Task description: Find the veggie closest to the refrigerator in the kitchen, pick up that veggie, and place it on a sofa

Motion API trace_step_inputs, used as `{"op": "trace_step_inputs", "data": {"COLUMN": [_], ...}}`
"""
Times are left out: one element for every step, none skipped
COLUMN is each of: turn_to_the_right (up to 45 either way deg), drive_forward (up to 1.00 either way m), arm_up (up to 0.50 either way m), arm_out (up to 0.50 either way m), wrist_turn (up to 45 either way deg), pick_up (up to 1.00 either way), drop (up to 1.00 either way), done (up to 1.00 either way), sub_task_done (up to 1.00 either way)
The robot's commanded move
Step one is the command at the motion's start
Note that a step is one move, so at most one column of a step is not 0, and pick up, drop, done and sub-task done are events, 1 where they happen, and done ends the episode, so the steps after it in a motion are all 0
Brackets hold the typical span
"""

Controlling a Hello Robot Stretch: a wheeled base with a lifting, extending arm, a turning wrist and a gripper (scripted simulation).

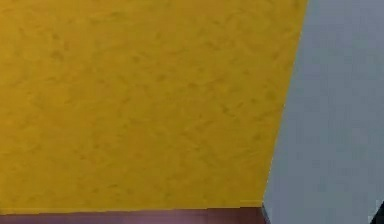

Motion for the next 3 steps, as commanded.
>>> {"op": "trace_step_inputs", "data": {"turn_to_the_right": [45.0,45.0,45.0], "drive_forward": [0.0,0.0,0.0], "arm_up": [0.0,0.0,0.0], "arm_out": [0.0,0.0,0.0], "wrist_turn": [0.0,0.0,0.0], "pick_up": [0.0,0.0,0.0], "drop": [0.0,0.0,0.0], "done": [0.0,0.0,0.0], "sub_task_done": [0.0,0.0,0.0]}}
